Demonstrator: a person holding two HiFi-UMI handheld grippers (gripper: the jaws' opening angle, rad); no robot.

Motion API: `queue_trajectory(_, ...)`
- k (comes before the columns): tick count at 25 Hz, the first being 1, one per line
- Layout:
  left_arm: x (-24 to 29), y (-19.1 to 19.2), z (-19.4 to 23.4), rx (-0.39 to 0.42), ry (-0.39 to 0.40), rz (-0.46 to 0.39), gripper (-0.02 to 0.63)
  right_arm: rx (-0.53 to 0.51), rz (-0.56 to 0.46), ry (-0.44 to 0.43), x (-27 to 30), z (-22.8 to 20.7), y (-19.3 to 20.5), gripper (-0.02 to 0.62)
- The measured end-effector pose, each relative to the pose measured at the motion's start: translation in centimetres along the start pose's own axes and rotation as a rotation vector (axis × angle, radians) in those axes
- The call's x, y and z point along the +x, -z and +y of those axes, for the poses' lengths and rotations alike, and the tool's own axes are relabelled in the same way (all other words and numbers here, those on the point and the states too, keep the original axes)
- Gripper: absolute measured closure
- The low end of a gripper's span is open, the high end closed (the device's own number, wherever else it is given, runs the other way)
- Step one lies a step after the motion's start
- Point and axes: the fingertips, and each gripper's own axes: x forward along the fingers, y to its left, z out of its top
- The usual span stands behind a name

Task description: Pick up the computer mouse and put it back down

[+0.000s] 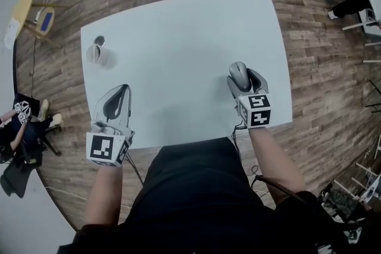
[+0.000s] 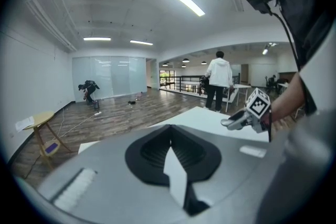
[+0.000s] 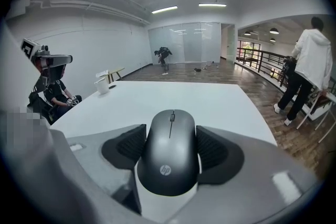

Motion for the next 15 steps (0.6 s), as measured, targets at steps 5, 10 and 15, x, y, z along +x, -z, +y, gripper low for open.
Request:
queue_trajectory(5,0.3,0.6,-0.3,-0.004,0.014,0.018,0.604,0.016,0.018,0.007,0.6,-0.2,1.0,0.298)
queue_trajectory(10,0.7,1.2,-0.5,-0.011,0.022,0.040,0.604,0.027,0.035,0.004,1.1,0.0,2.1,0.298)
queue_trajectory(15,1.0,1.2,-0.7,-0.025,0.026,0.052,0.604,0.035,0.054,0.001,1.6,0.1,3.1,0.298)
